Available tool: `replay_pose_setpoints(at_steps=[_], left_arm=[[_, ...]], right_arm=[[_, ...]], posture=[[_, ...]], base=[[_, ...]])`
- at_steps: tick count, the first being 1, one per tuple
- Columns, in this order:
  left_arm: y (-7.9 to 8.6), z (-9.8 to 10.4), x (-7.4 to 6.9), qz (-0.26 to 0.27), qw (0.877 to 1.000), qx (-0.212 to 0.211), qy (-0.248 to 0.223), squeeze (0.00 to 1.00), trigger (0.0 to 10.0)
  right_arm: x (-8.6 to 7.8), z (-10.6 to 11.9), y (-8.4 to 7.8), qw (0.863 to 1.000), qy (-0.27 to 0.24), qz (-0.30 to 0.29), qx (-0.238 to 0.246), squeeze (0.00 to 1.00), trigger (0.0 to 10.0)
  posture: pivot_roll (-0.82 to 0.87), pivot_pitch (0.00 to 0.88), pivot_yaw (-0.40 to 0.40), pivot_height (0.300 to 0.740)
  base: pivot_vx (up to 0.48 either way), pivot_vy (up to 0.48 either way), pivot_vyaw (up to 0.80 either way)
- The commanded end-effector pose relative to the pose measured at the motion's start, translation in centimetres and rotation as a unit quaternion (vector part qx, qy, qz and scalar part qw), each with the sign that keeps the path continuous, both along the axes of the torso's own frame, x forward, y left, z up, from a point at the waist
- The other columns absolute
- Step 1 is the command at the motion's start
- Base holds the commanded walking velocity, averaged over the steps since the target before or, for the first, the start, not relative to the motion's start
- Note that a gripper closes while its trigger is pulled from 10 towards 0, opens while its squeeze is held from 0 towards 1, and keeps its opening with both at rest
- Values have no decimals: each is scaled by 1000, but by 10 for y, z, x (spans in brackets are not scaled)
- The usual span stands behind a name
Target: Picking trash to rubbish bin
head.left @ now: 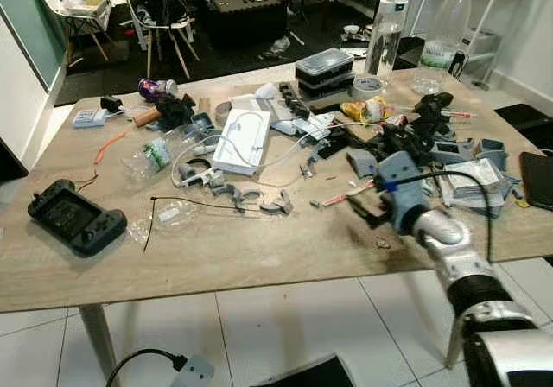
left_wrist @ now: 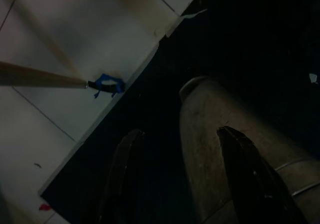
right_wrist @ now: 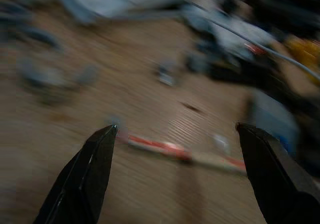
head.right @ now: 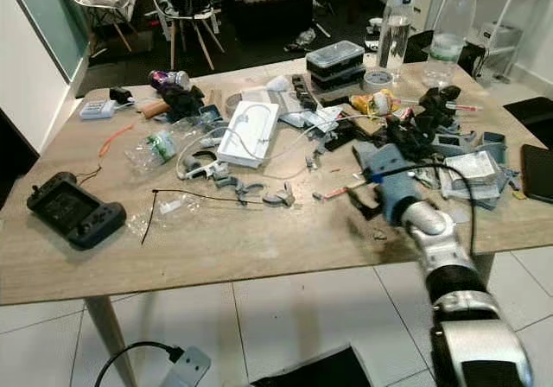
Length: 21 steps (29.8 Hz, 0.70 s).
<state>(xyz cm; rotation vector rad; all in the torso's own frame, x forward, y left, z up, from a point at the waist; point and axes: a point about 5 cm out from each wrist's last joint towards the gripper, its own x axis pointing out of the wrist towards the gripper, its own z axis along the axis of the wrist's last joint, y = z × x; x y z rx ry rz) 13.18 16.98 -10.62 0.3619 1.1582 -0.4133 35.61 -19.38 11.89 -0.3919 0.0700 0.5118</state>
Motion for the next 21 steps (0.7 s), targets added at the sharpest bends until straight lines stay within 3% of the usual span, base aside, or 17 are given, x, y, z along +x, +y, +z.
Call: replay_pose_setpoints(at_steps=[1, 8, 12, 21], left_arm=[[0, -4, -12, -1, 1000, 4, 24, 0, 10000], [1, -4, -13, -3, 1000, 7, 25, 0, 10000], [2, -5, -16, -1, 1000, 7, 27, 0, 10000], [9, -8, -31, 1, 999, 12, 41, 0, 10000]], right_arm=[[1, 3, 10, 999, -13, 28, -10, 0, 10000], [3, 5, 39, 996, -12, 88, -24, 0, 10000], [-3, -4, 54, 987, 19, 154, -47, 0, 10000], [4, 9, 54, 982, 4, 170, -83, 0, 10000]], posture=[[-67, 18, 37, 740], [-59, 28, 37, 740], [-51, 36, 33, 740], [-39, 82, 41, 740]], base=[[0, 0, 0], [0, 0, 0], [0, 0, 0], [0, 0, 0]])
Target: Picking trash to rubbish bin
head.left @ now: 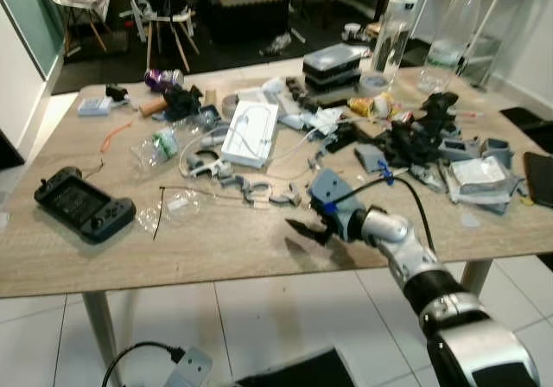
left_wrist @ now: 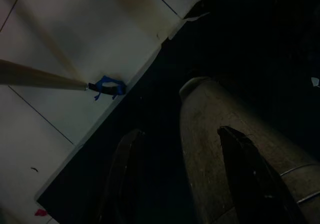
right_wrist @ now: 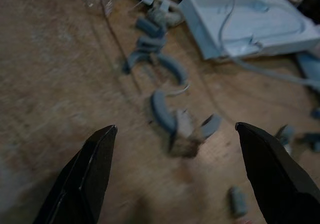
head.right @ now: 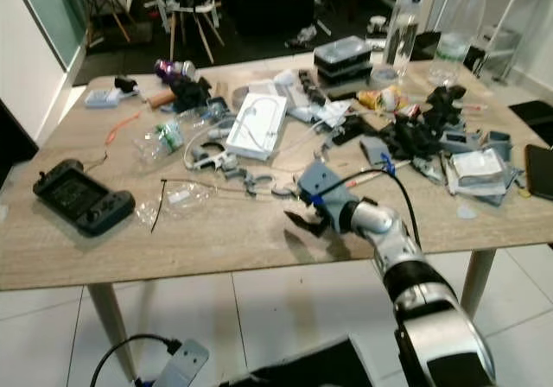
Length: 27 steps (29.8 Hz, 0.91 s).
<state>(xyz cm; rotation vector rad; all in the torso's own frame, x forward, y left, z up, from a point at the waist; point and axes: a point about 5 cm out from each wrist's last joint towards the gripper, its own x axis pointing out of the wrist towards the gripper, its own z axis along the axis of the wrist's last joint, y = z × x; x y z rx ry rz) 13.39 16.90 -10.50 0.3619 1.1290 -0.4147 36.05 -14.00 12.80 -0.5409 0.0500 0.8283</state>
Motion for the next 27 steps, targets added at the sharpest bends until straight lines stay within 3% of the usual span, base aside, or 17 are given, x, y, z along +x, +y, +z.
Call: replay_pose_setpoints(at_steps=[1, 7, 14, 19, 27], left_arm=[[12, -10, -36, 2, 998, 17, 58, 0, 10000], [23, -11, -48, 7, 997, 26, 70, 0, 10000], [39, -10, -59, 11, 996, 36, 78, 0, 10000], [42, -9, -56, 11, 997, 38, 72, 0, 10000], [43, -8, -53, 6, 997, 36, 64, 0, 10000]], right_arm=[[1, 3, -2, 1000, -5, 12, -19, 0, 10000], [3, 13, -9, 999, -5, 27, -23, 0, 10000], [-13, -1, -13, 989, 90, 117, -20, 0, 10000], [-17, 7, -13, 985, 91, 149, -9, 0, 10000], [-15, 47, -18, 983, 27, 182, -27, 0, 10000]], posture=[[-33, 96, 45, 740], [-17, 130, 54, 740], [18, 174, 73, 740], [24, 189, 82, 740], [26, 209, 94, 740]], base=[[0, 0, 0], [0, 0, 0], [0, 0, 0], [0, 0, 0], [0, 0, 0]])
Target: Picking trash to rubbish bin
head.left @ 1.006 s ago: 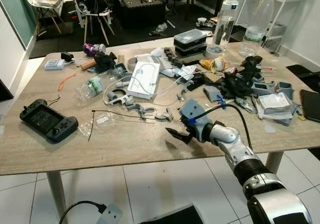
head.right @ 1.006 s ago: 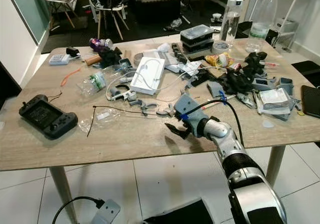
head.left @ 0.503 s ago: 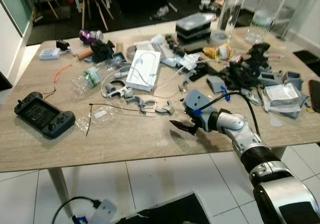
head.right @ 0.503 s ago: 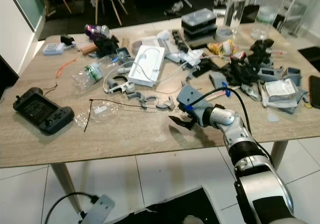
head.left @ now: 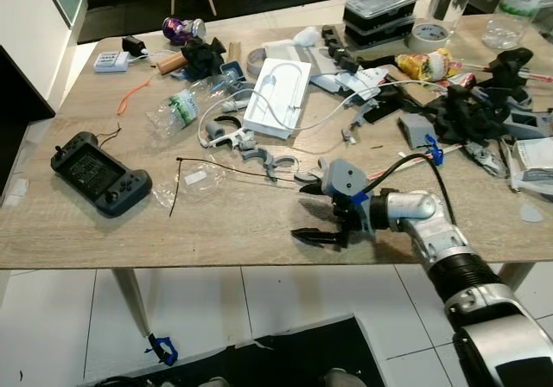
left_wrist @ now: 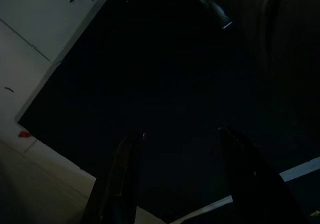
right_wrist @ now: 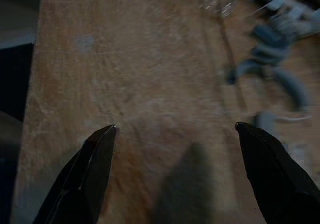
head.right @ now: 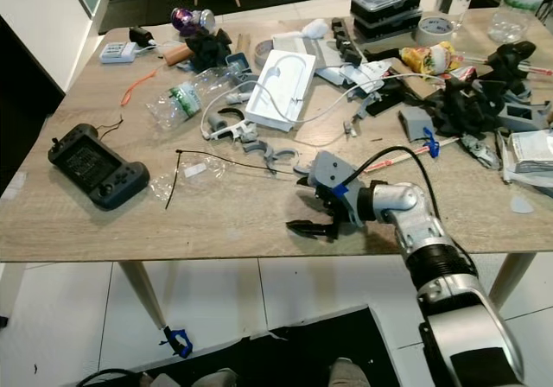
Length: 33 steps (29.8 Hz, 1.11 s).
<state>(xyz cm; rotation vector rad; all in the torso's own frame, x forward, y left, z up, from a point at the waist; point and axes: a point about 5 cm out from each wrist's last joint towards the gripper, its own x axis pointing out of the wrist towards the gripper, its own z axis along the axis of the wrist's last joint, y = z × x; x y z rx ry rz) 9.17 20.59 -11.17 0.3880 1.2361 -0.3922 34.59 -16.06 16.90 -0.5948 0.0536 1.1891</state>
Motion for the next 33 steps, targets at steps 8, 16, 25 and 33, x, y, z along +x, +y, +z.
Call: replay_pose_setpoints(at_steps=[8, 16, 25, 33], left_arm=[[8, -2, -16, -6, 1000, 7, 24, 0, 10000], [11, -2, -20, -8, 1000, 8, 26, 0, 10000], [16, -2, -28, -5, 1000, 8, 29, 0, 10000], [7, -3, -24, -2, 1000, -1, 23, 0, 10000]], right_arm=[[17, 50, -8, 994, -101, -41, 11, 0, 10000], [25, 39, -22, 993, -71, -94, 12, 0, 10000], [23, 12, -32, 994, 11, -92, -49, 0, 10000], [25, 27, -56, 978, -31, -92, -186, 0, 10000]], posture=[[22, 231, 101, 740], [46, 257, 108, 740], [63, 271, 104, 740], [44, 264, 87, 740]], base=[[0, 0, 0], [0, 0, 0], [0, 0, 0], [0, 0, 0]])
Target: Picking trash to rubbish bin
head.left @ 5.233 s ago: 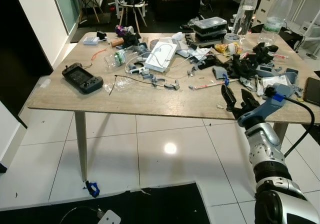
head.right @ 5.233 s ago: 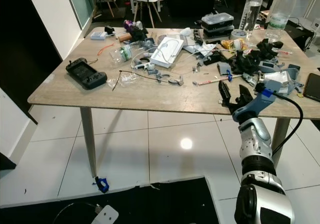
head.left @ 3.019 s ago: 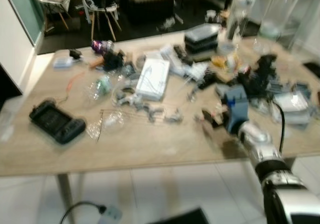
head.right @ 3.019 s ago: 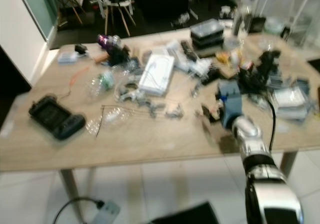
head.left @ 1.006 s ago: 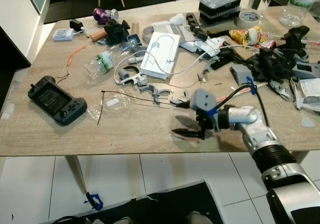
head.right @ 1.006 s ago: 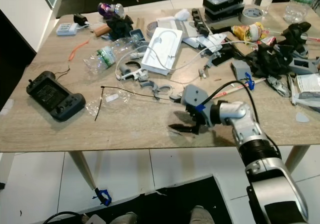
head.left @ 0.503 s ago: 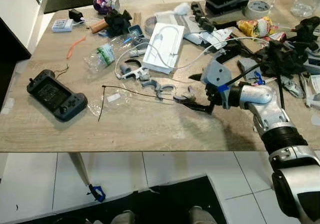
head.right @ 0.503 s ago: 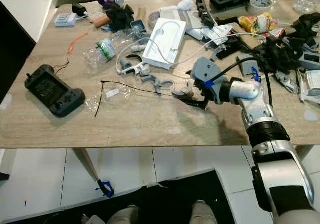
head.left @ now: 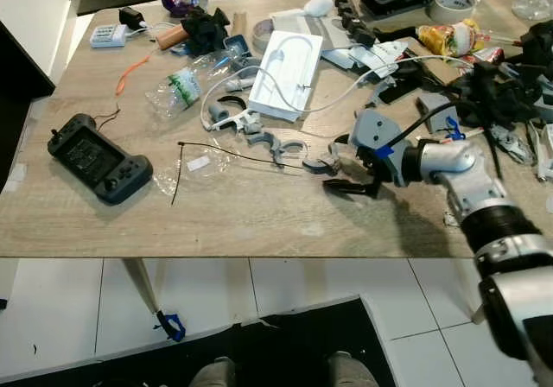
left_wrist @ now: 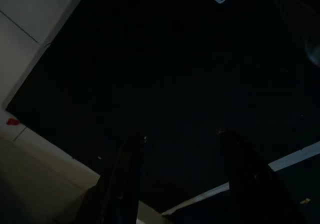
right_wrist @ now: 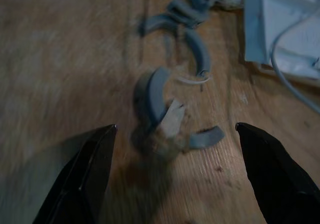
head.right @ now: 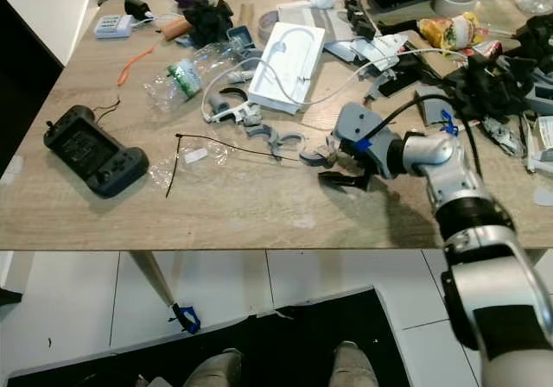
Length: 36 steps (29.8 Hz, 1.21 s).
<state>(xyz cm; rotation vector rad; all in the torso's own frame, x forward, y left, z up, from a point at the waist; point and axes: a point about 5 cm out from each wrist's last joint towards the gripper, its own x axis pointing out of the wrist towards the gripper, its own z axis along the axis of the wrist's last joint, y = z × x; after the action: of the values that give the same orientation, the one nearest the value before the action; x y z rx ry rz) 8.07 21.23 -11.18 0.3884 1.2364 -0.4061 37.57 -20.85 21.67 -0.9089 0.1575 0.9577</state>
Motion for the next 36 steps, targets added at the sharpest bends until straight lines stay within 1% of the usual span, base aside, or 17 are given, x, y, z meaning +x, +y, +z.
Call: replay_pose_setpoints(at_steps=[1, 2, 3, 4, 7, 8, 12, 15, 17, 18, 19, 20, 21, 24, 28, 33, 36], left_arm=[[-1, -3, -11, 3, 1000, 0, 20, 0, 10000], [-1, -3, -11, 3, 1000, 0, 20, 0, 10000], [-4, -3, -10, 1, 1000, -2, 18, 0, 10000], [-4, -3, -10, 1, 1000, -3, 18, 0, 10000], [-5, -3, -9, 0, 1000, -4, 18, 0, 10000], [-5, -3, -9, 0, 1000, -4, 18, 0, 10000], [-6, -3, -10, 5, 1000, -5, 16, 0, 10000], [-6, -4, -12, 12, 1000, -4, 17, 0, 10000], [-5, -4, -17, 19, 1000, -3, 20, 0, 10000], [-5, -5, -19, 22, 1000, -3, 22, 0, 10000], [-6, -5, -23, 26, 999, -4, 25, 0, 10000], [-6, -5, -23, 26, 999, -4, 25, 0, 10000], [-7, -6, -26, 27, 999, -4, 28, 0, 10000], [-7, -6, -28, 27, 999, -5, 29, 0, 10000], [-9, -6, -28, 28, 999, -7, 29, 0, 10000], [-9, -6, -26, 30, 999, -8, 26, 0, 10000], [-9, -6, -25, 30, 999, -8, 25, 0, 10000]], right_arm=[[-5, -10, -9, 998, 39, 5, -42, 0, 10000], [-5, -10, -9, 998, 39, 5, -42, 0, 10000], [-3, 9, -6, 998, 27, 32, -49, 0, 10000], [-2, 19, -3, 997, 21, 45, -54, 0, 10000], [1, 32, 5, 995, 20, 69, -74, 0, 10000], [1, 32, 5, 995, 20, 69, -74, 0, 10000], [5, 37, 16, 988, 27, 91, -122, 0, 10000], [9, 36, 25, 984, 19, 97, -145, 0, 10000], [12, 36, 35, 983, -6, 98, -155, 0, 10000], [13, 38, 39, 984, -14, 98, -148, 0, 10000], [15, 44, 47, 989, -19, 99, -106, 0, 10000], [15, 44, 47, 989, -19, 99, -106, 0, 10000], [15, 47, 51, 991, -11, 109, -81, 0, 10000], [14, 47, 52, 990, -1, 117, -74, 0, 10000], [10, 48, 52, 986, 61, 144, -51, 0, 10000], [14, 46, 45, 991, 62, 102, -67, 0, 10000], [16, 43, 39, 992, 76, 77, -60, 0, 10000]], posture=[[39, 264, 84, 740], [39, 264, 84, 740], [32, 263, 81, 740], [24, 262, 77, 740], [20, 260, 71, 740], [20, 260, 71, 740], [30, 261, 56, 740], [42, 261, 43, 740], [49, 261, 36, 740], [51, 261, 31, 740], [54, 263, 29, 740], [54, 263, 29, 740], [54, 265, 24, 740], [53, 266, 23, 740], [54, 273, 22, 740], [53, 278, 22, 740], [55, 284, 20, 740]], base=[[0, 0, 0], [0, 0, 0], [0, 0, 0], [0, 0, 0], [0, 0, 0], [0, 0, 0], [0, 0, 0], [0, 0, 0], [0, 0, 0], [0, 0, 0], [0, 0, 0], [0, 0, 0], [0, 0, 0], [0, 0, 0], [0, 0, 0], [0, 0, 0], [0, 0, 0]])
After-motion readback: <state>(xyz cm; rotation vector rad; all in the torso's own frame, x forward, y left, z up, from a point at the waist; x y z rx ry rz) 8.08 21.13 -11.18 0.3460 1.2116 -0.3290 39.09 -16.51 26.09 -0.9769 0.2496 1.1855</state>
